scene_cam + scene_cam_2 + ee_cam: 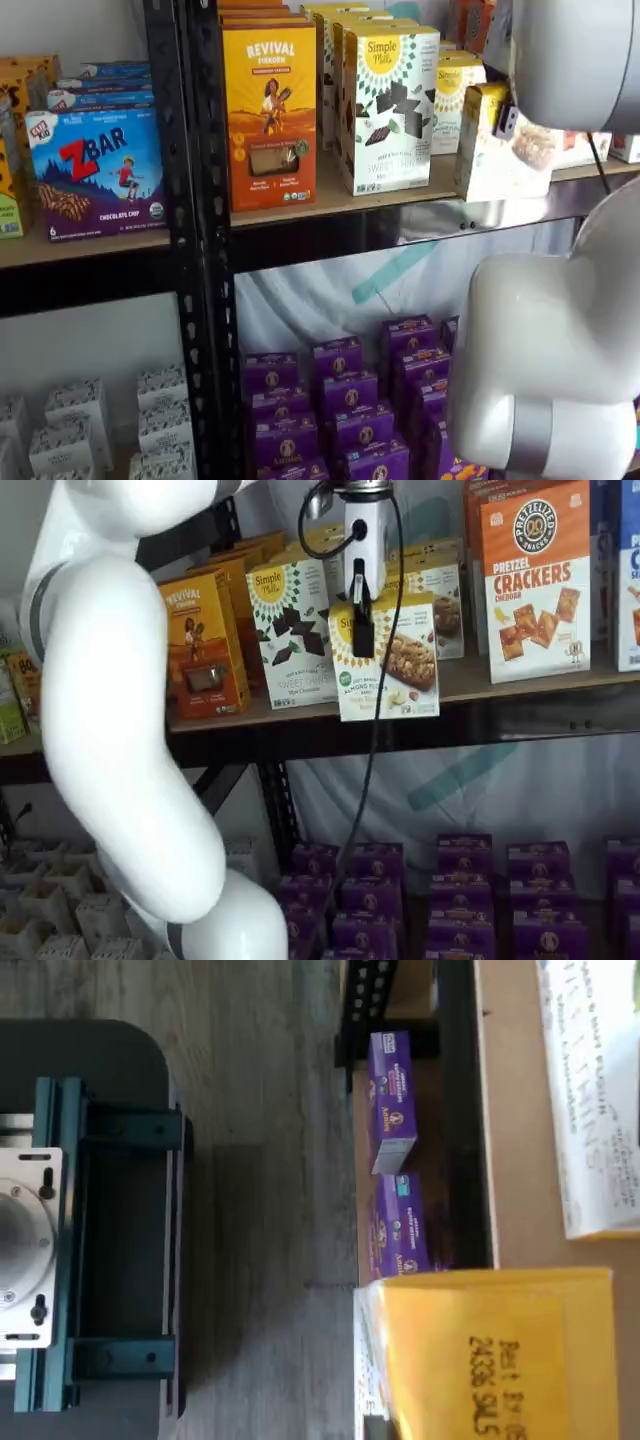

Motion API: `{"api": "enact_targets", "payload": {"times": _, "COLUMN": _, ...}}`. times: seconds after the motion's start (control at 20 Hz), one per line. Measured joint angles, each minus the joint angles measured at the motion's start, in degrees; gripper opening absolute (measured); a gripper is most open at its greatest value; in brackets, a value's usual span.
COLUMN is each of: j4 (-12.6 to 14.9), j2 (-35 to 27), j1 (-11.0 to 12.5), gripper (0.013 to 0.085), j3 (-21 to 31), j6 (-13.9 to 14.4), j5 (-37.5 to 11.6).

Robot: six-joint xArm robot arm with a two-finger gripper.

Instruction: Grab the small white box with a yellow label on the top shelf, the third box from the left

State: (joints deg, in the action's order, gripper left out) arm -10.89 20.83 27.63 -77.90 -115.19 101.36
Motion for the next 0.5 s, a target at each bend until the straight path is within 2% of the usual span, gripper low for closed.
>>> {"api": "enact_targets", "payload": {"times": 0.5, "j4": 1.0, "j2": 5.6, "j1": 1.4, "gripper": 0.029, "j3": 5.2, "j6": -1.5, "j5": 1.2}}
